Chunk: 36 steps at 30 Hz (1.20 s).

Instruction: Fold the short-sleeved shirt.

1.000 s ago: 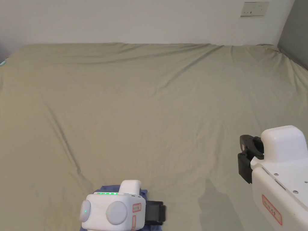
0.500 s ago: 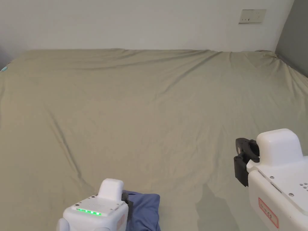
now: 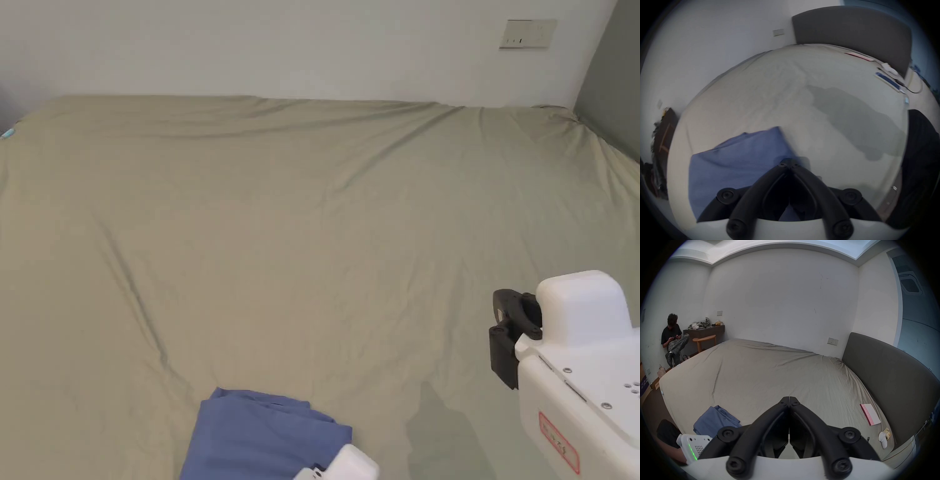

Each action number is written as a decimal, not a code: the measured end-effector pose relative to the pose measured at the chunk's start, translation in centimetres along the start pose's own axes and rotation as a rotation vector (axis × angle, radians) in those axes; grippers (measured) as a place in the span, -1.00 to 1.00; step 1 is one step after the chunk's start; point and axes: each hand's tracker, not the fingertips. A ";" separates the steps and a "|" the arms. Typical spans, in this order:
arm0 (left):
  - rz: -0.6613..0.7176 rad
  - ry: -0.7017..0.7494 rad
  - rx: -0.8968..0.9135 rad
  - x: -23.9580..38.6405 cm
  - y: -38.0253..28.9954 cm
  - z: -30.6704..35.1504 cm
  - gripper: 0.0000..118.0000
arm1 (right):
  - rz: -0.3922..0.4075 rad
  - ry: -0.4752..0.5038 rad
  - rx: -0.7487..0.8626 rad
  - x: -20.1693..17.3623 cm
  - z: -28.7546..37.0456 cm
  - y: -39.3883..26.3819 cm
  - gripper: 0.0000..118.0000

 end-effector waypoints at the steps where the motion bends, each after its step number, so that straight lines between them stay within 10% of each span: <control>1: 0.034 -0.084 -0.009 0.0 -0.3 0.3 -1.00 | 0.000 0.002 -0.001 -0.1 -0.2 0.0 -0.98; 11: 0.281 -0.056 0.241 -8.3 -2.4 10.7 -1.00 | -0.075 0.209 -0.088 -4.6 -5.2 -4.1 -0.98; 20: 0.485 0.196 0.199 -19.3 -8.4 13.0 -1.00 | 0.010 0.500 -0.614 -15.9 -14.3 -16.4 -0.98; 27: 0.648 -0.103 0.084 -24.1 -10.4 10.6 -0.98 | 0.021 0.519 -0.613 -15.3 -15.0 -16.3 -0.98; 31: 0.872 -0.352 0.015 -26.8 -11.2 6.0 0.69 | -0.028 0.563 -0.613 -14.3 -15.2 -16.7 -0.98; 36: 1.104 -0.639 -0.012 -27.5 -12.0 -1.3 0.73 | -0.048 0.574 -0.607 -14.1 -15.2 -16.9 -0.98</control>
